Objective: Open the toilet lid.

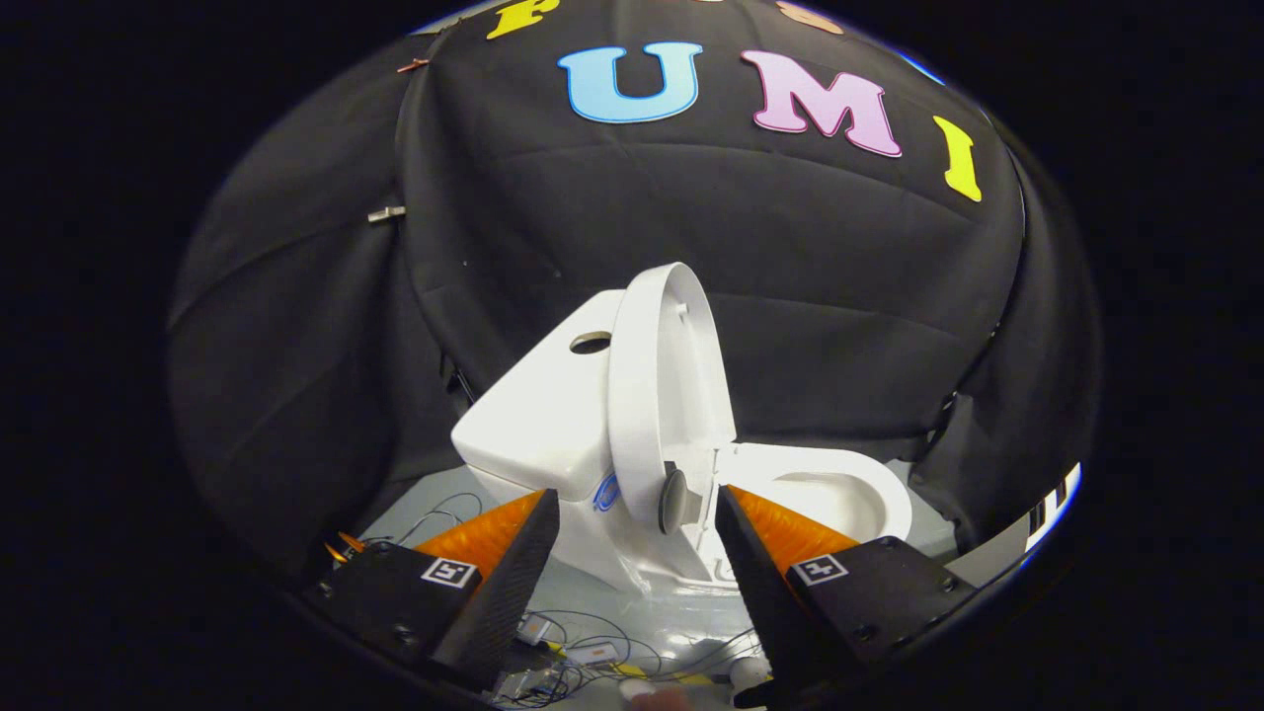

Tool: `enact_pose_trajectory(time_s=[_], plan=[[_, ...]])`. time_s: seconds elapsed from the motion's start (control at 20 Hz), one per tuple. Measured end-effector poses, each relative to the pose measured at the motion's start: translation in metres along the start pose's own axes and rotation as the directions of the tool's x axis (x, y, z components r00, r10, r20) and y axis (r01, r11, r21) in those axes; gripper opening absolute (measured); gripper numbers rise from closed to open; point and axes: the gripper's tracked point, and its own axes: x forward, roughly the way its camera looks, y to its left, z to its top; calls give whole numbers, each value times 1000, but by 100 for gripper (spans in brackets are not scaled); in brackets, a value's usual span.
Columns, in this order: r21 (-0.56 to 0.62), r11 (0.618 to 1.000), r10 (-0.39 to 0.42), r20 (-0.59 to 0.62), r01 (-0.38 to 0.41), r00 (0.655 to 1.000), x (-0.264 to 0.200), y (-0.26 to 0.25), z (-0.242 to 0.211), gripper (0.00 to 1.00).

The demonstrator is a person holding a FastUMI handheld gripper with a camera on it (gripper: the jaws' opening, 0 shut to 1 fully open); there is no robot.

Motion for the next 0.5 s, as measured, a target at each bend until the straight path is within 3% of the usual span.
enact_pose_trajectory(time_s=[0.5], plan=[[53,989,131,73,-135,989,-52,-36,26,100]])
